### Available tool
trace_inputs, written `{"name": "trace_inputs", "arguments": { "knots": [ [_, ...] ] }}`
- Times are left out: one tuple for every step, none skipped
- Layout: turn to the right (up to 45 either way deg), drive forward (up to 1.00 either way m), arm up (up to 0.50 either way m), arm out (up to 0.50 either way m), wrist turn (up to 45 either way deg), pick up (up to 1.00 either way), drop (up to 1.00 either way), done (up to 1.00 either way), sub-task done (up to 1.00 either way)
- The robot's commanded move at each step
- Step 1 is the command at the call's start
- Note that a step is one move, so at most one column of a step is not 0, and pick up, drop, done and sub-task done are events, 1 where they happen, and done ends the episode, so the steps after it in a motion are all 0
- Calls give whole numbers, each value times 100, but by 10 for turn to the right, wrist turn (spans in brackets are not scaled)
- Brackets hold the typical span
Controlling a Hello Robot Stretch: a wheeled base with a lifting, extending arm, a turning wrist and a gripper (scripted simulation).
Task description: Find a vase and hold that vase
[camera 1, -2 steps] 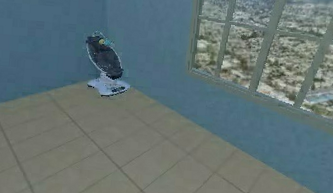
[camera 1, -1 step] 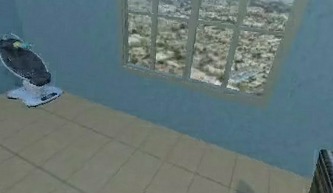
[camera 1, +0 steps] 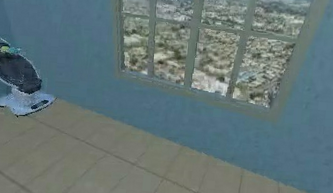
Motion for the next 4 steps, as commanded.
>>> {"name": "trace_inputs", "arguments": {
  "knots": [
    [-450, 0, 0, 0, 0, 0, 0, 0, 0],
    [-390, 0, 0, 0, 0, 0, 0, 0, 0],
    [0, 100, 0, 0, 0, 0, 0, 0, 0],
    [-60, 0, 0, 0, 0, 0, 0, 0, 0]
  ]
}}
